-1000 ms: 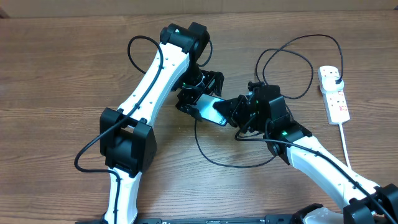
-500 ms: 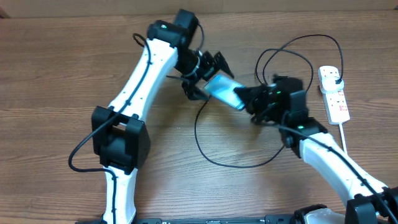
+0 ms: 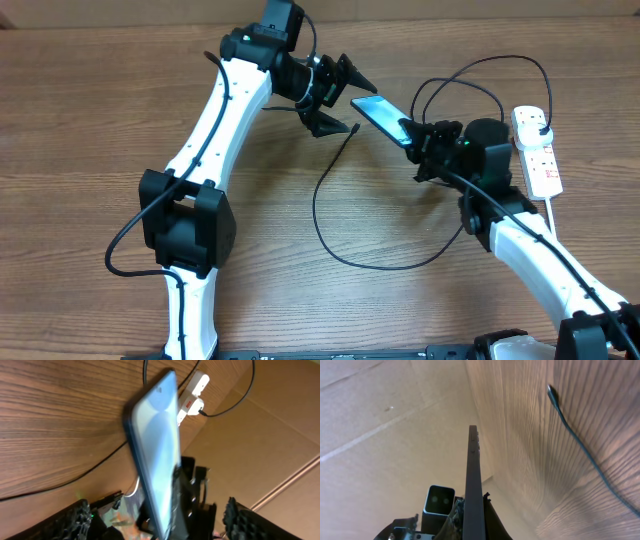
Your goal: Plug charger to phone and switch on socket
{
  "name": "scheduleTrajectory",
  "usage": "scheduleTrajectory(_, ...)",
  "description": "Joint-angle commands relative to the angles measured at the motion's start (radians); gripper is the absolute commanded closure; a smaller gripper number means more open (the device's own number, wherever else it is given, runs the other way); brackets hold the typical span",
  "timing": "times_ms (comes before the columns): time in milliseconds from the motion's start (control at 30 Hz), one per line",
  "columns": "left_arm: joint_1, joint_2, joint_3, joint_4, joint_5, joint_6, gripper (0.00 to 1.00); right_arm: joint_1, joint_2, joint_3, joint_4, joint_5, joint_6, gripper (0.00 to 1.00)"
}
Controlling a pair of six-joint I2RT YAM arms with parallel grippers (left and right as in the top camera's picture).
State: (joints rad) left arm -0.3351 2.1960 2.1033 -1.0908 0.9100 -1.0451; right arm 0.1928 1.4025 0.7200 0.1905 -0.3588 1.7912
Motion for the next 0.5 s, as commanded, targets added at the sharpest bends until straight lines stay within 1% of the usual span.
scheduleTrajectory(0, -0.033, -0.012, 0.022, 0.017, -0.069, -0.126, 0.18, 0.050, -0.035, 0.020, 0.025, 0.086, 0.130, 0.96)
scheduleTrajectory(200, -0.064, -0.012, 0.022, 0.014, -0.191, -0.130, 0.31, 0.095, -0.035, 0.020, 0.078, 0.123, 0.132, 0.96)
scheduleTrajectory(333, -0.073, -0.012, 0.022, 0.015, -0.216, -0.130, 0.37, 0.107, -0.035, 0.020, 0.090, 0.126, 0.132, 0.96)
scheduleTrajectory(467, -0.073, -0.012, 0.022, 0.024, -0.218, -0.139, 0.46, 0.121, -0.035, 0.020, 0.093, 0.126, 0.132, 0.96)
